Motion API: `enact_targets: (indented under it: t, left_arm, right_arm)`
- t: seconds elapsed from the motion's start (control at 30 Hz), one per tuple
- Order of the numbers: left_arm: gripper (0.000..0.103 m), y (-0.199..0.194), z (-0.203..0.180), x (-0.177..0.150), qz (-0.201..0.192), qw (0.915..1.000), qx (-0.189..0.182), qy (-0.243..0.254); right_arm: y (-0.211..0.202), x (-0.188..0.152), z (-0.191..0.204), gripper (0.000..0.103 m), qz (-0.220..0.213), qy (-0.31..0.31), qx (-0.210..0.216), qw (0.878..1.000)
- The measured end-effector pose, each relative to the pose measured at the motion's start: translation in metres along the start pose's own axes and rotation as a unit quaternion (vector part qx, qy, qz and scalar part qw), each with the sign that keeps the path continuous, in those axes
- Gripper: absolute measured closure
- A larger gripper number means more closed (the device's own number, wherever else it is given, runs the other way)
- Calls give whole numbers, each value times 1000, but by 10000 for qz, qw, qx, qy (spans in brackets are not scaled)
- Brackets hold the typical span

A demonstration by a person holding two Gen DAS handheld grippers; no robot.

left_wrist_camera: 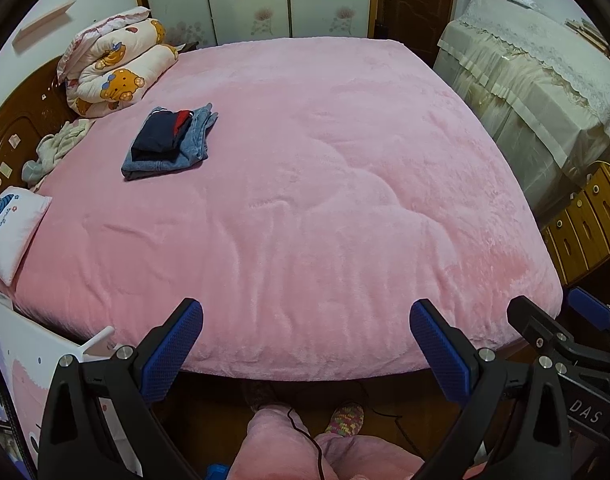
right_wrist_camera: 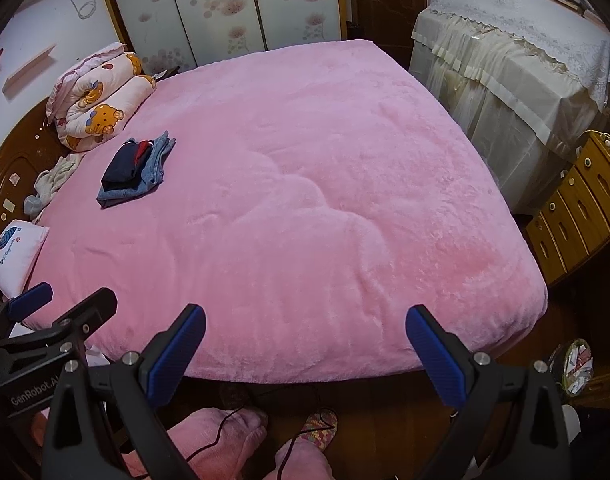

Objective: Fold large clothes

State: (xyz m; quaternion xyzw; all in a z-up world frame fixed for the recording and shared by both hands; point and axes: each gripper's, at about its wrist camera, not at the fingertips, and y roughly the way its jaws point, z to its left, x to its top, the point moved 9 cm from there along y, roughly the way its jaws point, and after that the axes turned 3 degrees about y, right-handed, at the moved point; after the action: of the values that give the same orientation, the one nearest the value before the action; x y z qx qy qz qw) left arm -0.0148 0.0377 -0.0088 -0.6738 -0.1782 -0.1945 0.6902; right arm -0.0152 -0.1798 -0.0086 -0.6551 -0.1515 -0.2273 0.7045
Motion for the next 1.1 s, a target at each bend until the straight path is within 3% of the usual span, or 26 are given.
enact_targets:
  t: [1.1]
  left_arm:
    - [1, -6, 4, 1, -118, 9998, 65, 114]
  right_arm:
    - [4, -3, -2, 2, -8, 43, -12, 10000]
